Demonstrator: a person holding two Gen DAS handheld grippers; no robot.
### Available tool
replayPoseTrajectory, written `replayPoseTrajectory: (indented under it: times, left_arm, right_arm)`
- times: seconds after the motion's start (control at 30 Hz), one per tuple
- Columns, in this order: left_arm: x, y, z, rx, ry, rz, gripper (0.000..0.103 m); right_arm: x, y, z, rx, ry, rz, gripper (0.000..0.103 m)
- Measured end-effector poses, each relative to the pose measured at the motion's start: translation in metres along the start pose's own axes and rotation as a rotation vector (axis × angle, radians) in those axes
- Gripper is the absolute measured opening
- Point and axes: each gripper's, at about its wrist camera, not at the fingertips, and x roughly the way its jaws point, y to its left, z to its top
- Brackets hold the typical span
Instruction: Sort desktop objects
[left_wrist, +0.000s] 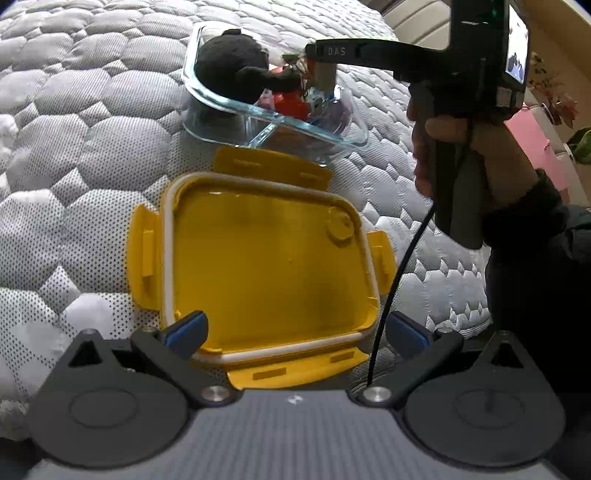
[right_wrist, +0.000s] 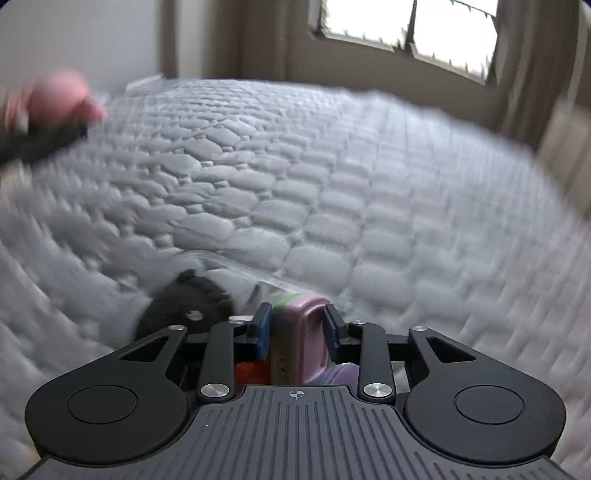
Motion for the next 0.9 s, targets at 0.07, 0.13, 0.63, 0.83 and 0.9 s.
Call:
replayPoseTrajectory:
  times: [0.07, 0.13, 0.63, 0.83, 0.9]
  left_arm:
    - [0.001, 0.002, 0.000, -0.008, 0.001, -0.001, 0.103]
    - [0.002, 0.003, 0.001, -0.019, 0.002, -0.005, 0.103]
    - [0.007, 0.001, -0.001, 0.001, 0.017, -0.014, 0.103]
    - [0.007, 0.001, 0.002, -0.012, 0.009, -0.020, 0.103]
    - [0.008, -0.003, 0.000, 0.007, 0.015, -0.028, 0.103]
  right_arm:
    - [0.000, 0.009, 0.001, -0.089, -0.027, -0.042, 0.027]
    - [0.002, 0.017, 0.000, -0.183, -0.030, -0.065, 0.027]
    - [-0.001, 0.055, -0.023, -0.562, -0.090, -0.174, 0.023]
    - [-0.025, 0.044, -0.007, -0.604, -0.127, -0.159, 0.023]
    - [-0.025, 0.046, -0.009, -0.674, -0.108, -0.154, 0.023]
